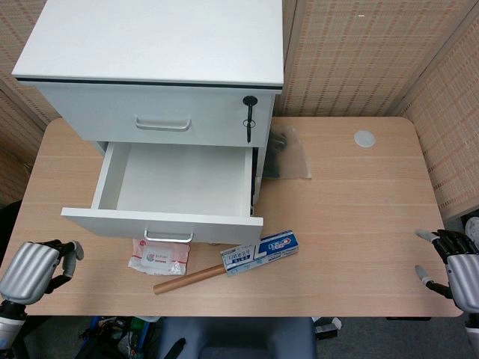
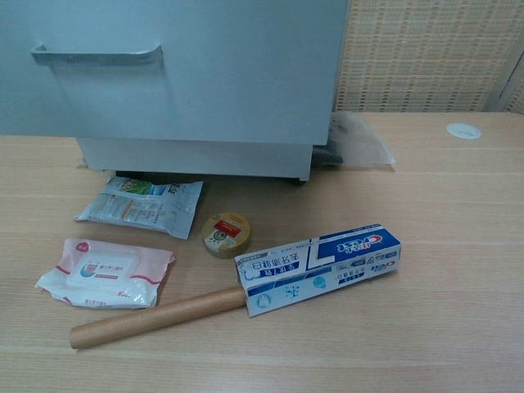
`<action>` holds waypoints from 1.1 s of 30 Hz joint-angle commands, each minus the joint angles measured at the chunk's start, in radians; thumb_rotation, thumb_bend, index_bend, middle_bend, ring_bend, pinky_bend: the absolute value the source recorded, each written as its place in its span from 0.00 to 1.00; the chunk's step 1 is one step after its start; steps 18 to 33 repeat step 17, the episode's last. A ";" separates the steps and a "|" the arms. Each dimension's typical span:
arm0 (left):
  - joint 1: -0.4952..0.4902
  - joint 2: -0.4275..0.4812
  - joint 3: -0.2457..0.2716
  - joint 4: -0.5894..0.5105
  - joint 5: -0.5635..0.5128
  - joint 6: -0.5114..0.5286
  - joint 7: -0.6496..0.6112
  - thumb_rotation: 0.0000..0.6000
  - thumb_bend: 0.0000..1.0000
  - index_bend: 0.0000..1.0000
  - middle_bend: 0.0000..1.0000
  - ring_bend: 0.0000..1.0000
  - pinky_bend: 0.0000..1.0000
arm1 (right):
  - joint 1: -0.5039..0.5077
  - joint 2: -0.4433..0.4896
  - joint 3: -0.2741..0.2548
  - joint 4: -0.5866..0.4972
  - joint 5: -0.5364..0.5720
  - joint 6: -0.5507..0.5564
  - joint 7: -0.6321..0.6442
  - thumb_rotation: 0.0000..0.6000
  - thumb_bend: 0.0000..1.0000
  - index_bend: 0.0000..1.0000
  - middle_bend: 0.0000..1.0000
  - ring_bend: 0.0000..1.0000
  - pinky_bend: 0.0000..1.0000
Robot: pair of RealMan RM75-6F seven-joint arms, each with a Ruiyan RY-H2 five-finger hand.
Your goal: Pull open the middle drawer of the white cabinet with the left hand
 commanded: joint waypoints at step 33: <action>0.110 -0.218 -0.052 0.193 -0.153 0.080 0.140 1.00 0.44 0.35 0.47 0.43 0.39 | 0.023 -0.002 -0.006 -0.007 -0.005 -0.034 -0.010 1.00 0.20 0.24 0.31 0.19 0.17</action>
